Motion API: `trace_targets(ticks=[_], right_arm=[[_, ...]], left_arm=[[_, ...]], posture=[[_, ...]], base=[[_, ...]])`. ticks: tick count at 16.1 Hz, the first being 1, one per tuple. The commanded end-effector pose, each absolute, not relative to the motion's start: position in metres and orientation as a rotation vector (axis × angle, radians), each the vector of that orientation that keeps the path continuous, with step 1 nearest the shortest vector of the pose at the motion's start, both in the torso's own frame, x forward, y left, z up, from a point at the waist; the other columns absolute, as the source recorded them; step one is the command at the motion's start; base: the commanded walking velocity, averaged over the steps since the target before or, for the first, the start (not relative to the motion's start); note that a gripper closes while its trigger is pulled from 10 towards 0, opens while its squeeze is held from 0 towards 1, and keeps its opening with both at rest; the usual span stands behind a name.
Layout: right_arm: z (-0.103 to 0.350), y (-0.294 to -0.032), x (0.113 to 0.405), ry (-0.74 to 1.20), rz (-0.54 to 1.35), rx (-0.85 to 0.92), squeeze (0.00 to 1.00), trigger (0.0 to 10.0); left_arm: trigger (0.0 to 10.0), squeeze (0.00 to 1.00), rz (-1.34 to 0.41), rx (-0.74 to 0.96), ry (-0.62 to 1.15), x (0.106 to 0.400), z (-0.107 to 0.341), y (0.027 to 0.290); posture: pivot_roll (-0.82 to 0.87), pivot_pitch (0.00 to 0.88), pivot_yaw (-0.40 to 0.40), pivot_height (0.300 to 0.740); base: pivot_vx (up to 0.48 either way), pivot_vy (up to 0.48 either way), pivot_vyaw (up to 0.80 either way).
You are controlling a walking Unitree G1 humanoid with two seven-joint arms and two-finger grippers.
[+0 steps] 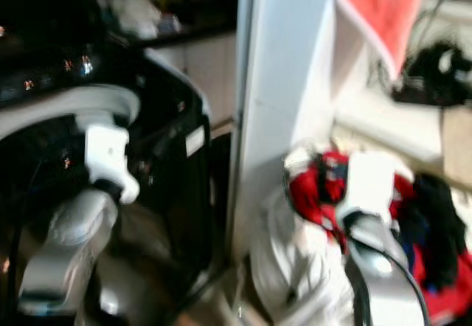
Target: Clothes washing
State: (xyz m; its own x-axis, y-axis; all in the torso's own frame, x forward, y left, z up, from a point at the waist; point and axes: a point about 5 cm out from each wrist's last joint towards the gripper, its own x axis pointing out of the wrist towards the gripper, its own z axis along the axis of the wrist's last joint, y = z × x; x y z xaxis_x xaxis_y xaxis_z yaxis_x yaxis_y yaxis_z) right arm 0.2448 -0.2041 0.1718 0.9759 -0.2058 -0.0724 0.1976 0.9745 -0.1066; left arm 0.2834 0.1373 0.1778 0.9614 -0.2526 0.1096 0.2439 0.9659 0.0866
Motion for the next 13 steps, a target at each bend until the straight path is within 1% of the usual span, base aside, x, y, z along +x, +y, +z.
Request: trace_targets(ticks=[1, 2, 6, 8, 10, 11, 13], right_arm=[[0.171, -0.207, 0.242, 0.099, -0.215, -0.094, 0.0, 10.0], [0.171, -0.207, 0.241, 0.103, -0.222, -0.101, 0.0, 10.0], [0.171, -0.205, 0.243, 0.108, -0.181, -0.125, 0.0, 10.0], [0.176, -0.203, 0.248, 0.076, -0.132, -0.18, 0.0, 10.0], [0.179, -0.196, 0.252, 0.045, -0.078, -0.179, 0.0, 10.0], [0.178, -0.193, 0.253, 0.05, -0.064, -0.18, 0.0, 10.0], [0.176, -0.19, 0.255, 0.057, -0.041, -0.18, 0.0, 10.0]], left_arm=[[10.0, 0.0, -0.265, 0.074, -0.12, 0.284, 0.179, 0.134], [10.0, 0.0, -0.26, 0.066, -0.115, 0.284, 0.179, 0.135], [10.0, 0.0, -0.252, 0.087, -0.117, 0.284, 0.179, 0.134], [10.0, 0.0, -0.213, 0.118, -0.115, 0.285, 0.177, 0.135], [10.0, 0.0, -0.164, 0.094, -0.095, 0.285, 0.173, 0.139], [10.0, 0.0, -0.138, 0.048, -0.079, 0.285, 0.171, 0.142], [10.0, 0.0, -0.134, 0.059, -0.078, 0.285, 0.172, 0.143]], posture=[[-0.1, 0.0, -0.019, 0.74], [-0.1, 0.0, -0.02, 0.74], [-0.1, 0.0, -0.026, 0.74], [-0.1, 0.0, -0.03, 0.74], [-0.1, 0.0, -0.044, 0.74], [-0.1, 0.0, -0.048, 0.74], [-0.1, 0.0, -0.056, 0.74]], base=[[0.0, 0.48, -0.8], [0.0, 0.364, -0.59], [0.0, 0.0, 0.0], [0.0, 0.0, 0.0], [0.0, -0.381, 0.0], [0.0, 0.0, 0.0], [0.0, 0.0, 0.0]])
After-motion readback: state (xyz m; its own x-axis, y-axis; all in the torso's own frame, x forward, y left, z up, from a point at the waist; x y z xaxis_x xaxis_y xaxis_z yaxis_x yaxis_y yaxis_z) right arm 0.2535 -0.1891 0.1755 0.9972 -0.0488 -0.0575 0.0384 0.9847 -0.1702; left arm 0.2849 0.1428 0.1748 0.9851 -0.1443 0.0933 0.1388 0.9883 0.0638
